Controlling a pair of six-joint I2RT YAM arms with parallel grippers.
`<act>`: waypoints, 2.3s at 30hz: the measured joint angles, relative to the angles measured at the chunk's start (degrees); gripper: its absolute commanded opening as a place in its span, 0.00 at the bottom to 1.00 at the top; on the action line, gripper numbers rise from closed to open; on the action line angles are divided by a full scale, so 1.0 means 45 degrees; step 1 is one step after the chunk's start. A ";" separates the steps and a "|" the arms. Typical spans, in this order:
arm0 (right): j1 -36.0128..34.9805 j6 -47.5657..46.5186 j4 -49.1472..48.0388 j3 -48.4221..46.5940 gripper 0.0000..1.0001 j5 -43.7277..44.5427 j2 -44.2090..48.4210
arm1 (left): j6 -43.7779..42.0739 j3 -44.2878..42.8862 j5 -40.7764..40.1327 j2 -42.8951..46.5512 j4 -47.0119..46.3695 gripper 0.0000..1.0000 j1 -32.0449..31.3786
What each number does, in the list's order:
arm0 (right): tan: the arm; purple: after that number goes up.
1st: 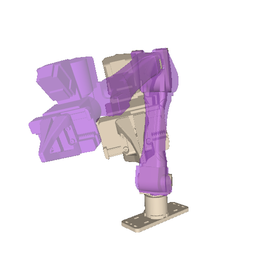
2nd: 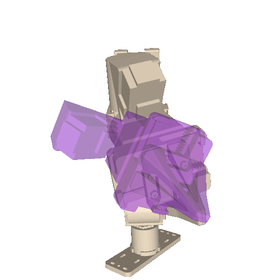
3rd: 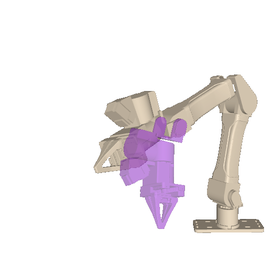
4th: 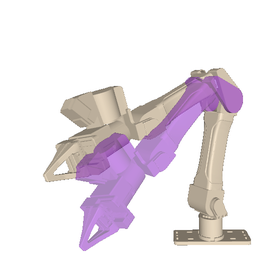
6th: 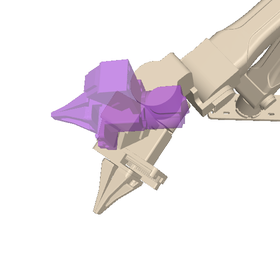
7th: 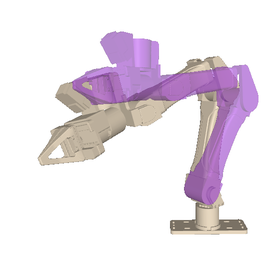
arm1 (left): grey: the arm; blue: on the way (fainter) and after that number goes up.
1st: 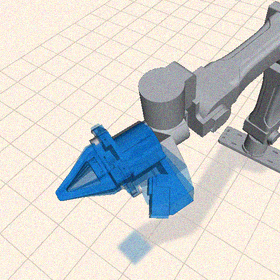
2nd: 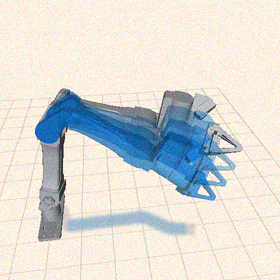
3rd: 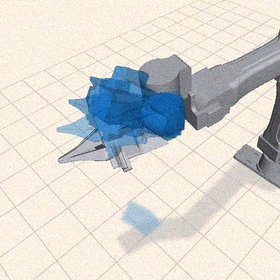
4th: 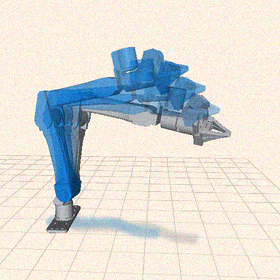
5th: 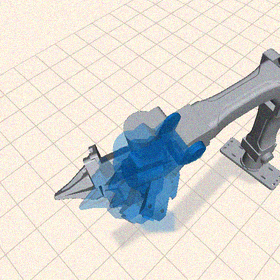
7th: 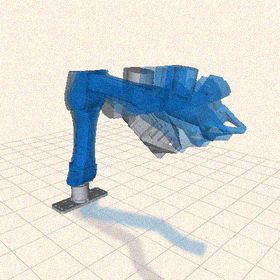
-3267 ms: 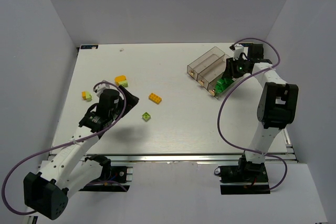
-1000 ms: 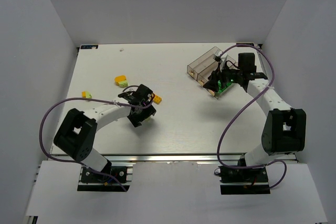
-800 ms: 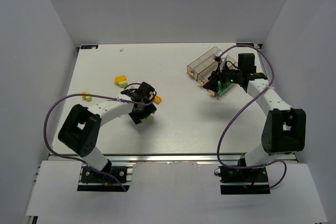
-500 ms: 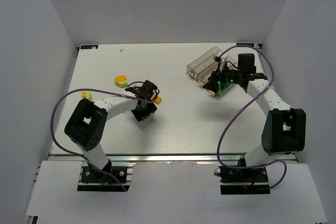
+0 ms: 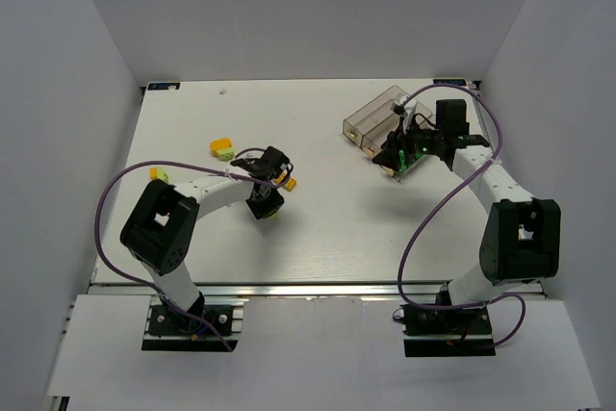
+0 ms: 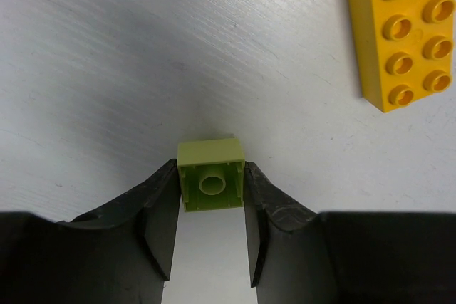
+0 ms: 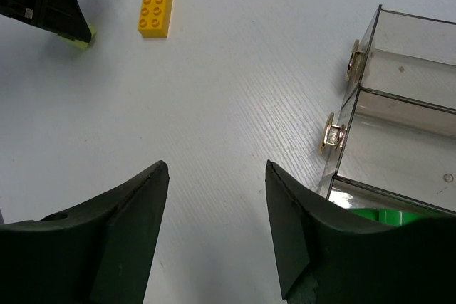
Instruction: Sort the legos into containers by color
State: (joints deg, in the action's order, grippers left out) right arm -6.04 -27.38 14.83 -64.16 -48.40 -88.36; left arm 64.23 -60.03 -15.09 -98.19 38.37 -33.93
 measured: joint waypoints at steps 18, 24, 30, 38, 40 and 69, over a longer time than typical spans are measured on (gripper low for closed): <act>0.0413 0.1511 -0.0500 -0.0661 0.00 0.0053 0.0155 | -0.2395 -0.1341 0.2875 0.0223 -0.3031 0.14 -0.0665; 0.0593 0.2482 -0.0889 -0.0821 0.00 0.0117 0.0345 | -0.3317 -0.2973 0.4517 -0.0476 -0.4571 0.15 -0.0845; 0.0777 0.3332 -0.1166 -0.0869 0.00 0.0155 0.0389 | -0.3993 -0.5406 0.5858 -0.2618 -0.5994 0.15 -0.0908; 0.0928 0.3818 -0.1307 -0.0879 0.00 0.0151 0.0389 | -0.4313 -0.8131 0.6766 -0.5275 -0.7145 0.17 -0.0991; 0.0962 0.3915 -0.1307 -0.0879 0.00 0.0151 0.0389 | -0.4303 -0.8602 0.6912 -0.5770 -0.7606 0.17 -0.1035; 0.1103 0.3818 -0.0466 -0.1175 0.00 0.0087 0.0389 | -0.3395 -1.3119 0.6955 -0.9593 -0.8670 0.61 -0.1409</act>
State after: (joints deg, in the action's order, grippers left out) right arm -1.08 -10.20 12.73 -69.45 -48.01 -86.61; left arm 48.95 -119.07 16.21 -141.36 -0.64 -40.27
